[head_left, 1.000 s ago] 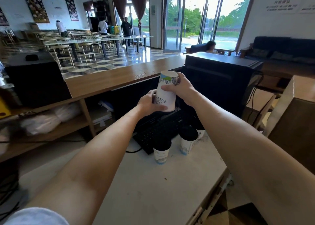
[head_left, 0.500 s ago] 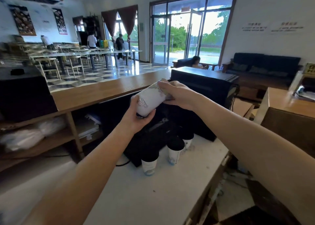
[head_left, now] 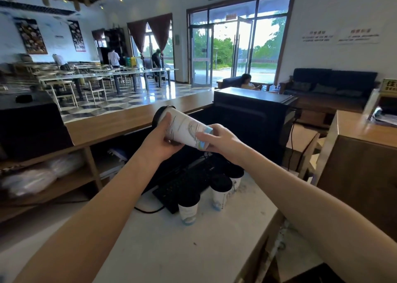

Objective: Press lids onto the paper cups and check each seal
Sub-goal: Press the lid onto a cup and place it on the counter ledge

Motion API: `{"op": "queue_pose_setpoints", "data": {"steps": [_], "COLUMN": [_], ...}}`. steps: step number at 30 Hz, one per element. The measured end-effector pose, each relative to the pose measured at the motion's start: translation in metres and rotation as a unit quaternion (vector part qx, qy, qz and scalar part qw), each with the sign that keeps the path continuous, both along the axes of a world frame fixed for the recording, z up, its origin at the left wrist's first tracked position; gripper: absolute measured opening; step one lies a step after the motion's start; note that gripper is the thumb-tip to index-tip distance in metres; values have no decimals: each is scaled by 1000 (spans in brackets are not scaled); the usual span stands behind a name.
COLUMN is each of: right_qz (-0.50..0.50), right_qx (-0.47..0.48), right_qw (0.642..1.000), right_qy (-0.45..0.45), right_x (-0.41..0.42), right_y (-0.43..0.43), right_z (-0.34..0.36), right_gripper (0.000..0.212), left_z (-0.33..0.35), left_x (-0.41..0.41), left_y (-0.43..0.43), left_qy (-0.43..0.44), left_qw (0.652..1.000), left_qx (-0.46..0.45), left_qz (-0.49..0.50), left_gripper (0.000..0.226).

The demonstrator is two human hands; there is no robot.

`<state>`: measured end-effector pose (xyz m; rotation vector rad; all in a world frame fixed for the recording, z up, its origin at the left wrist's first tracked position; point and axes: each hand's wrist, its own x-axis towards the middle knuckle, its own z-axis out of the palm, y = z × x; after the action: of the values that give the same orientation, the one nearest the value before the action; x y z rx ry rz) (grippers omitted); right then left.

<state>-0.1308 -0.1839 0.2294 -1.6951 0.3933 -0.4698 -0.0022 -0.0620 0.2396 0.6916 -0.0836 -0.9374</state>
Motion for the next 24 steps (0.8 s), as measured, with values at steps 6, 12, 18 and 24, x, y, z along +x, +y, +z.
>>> {"op": "queue_pose_setpoints", "data": {"steps": [6,12,18,24], "right_qz": [102,96,10,2], "right_qx": [-108,-125,-136,-160], "right_qw": [984,988,987,985], "right_qy": [96,-10,-80,-60], "right_x": [-5,8,24,42], "right_y": [-11,1,11,20], "right_z": [0,20,15,12], "right_gripper": [53,57,55,57], "left_z": [8,23,32,25], "left_x": [-4,5,24,45], "left_y": [7,19,20,35], "left_qy": [-283,-496,-515,-544], "left_qw": [955,863,850,826], "left_qx": [86,71,77,136], "left_qz": [14,-72,-77,-51], "left_gripper": [11,59,98,97]}}
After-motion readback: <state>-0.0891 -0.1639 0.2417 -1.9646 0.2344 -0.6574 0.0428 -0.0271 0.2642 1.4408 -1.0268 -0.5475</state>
